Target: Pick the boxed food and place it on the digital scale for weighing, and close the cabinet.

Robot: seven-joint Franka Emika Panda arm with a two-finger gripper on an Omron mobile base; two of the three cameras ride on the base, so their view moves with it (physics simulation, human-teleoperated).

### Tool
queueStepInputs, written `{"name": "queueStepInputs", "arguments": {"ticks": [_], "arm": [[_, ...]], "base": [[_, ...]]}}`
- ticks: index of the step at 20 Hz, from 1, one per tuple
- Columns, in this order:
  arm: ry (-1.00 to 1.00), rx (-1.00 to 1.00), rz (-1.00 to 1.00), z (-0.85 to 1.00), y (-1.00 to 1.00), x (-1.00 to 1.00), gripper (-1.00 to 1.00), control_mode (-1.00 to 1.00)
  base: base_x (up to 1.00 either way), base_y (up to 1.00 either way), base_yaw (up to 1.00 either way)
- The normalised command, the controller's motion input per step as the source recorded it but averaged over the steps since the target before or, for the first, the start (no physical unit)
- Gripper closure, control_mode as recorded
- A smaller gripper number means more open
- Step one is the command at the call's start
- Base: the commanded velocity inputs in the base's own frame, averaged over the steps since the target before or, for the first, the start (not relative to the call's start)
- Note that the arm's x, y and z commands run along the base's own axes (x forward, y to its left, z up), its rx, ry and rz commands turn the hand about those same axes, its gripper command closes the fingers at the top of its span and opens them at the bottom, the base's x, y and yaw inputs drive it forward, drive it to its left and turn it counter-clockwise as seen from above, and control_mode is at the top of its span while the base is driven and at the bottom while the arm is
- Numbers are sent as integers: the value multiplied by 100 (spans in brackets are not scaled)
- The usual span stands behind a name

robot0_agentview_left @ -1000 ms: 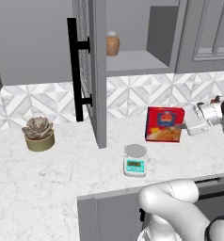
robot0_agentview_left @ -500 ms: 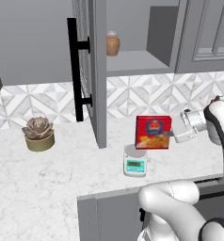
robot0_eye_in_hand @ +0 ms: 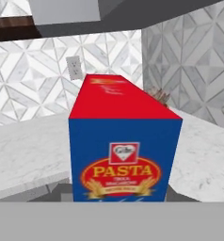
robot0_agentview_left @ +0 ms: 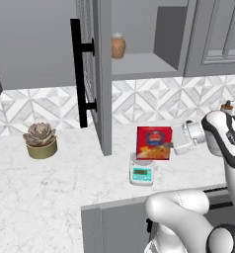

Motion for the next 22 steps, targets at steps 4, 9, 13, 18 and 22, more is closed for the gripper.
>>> {"name": "queueStepInputs", "arguments": {"ticks": [4,9,13,18,22], "arm": [[0,0,0,-31,4,16,100,-100],[0,0,0,-28,0,16,100,-100],[-7,0,0,-30,3,3,100,-100],[-3,0,0,-16,13,9,100,-100],[-3,0,0,-10,2,22,100,-100]], "base": [[0,0,0],[0,0,0],[0,0,0],[0,0,0],[0,0,0]]}}
